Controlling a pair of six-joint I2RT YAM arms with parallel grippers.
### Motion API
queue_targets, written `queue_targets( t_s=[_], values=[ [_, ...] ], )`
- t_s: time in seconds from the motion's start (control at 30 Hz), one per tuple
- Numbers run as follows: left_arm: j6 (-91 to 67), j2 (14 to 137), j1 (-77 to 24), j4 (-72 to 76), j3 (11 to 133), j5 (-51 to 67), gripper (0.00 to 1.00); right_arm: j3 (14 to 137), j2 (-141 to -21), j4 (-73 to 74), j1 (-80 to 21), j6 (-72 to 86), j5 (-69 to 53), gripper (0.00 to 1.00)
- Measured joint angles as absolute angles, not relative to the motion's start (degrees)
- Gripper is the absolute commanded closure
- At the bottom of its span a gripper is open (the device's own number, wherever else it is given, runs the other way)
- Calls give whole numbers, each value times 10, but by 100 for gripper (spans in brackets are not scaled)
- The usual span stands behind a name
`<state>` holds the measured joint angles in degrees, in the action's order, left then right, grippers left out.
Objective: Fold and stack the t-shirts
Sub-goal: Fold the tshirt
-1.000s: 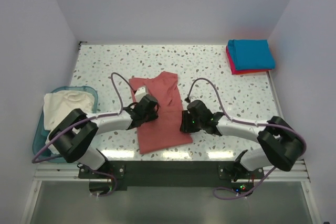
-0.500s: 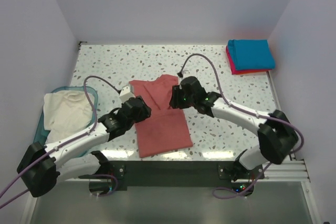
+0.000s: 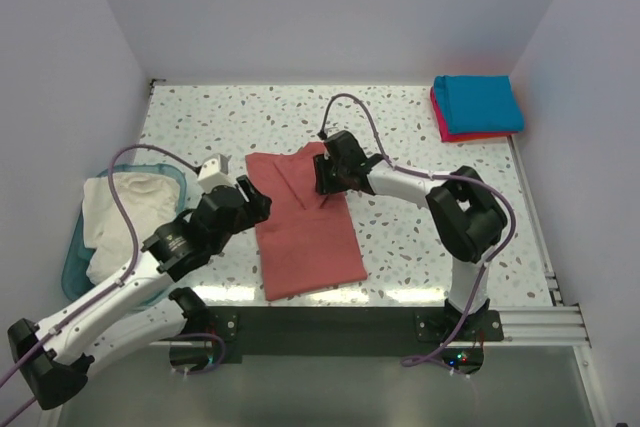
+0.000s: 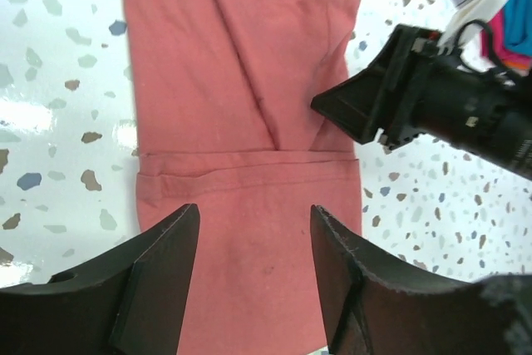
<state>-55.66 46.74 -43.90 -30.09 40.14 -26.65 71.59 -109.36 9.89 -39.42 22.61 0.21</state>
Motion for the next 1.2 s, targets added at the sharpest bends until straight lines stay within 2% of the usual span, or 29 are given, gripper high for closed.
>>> queue_targets(
  t_s=[0.43,0.57,0.7,0.73,0.83,1.2],
  values=[
    [-454,435,-439,-383,502,-318,27,689,-1094,89,-391,253,-17,60],
    [-435,422,-439,-399,505,-337,25,686,-1095,84,-391,266,-22,67],
    [-422,408,-439,-406,505,-351,23,686,-1095,78,-391,277,-26,83],
    [-421,405,-439,-408,505,-354,23,686,-1095,77,-391,281,-26,90],
    [-418,402,-439,-410,505,-361,23,682,-1095,66,-391,290,-28,99],
    [-410,398,-439,-413,499,-372,22,659,-1070,41,-394,307,-57,100]
  ],
)
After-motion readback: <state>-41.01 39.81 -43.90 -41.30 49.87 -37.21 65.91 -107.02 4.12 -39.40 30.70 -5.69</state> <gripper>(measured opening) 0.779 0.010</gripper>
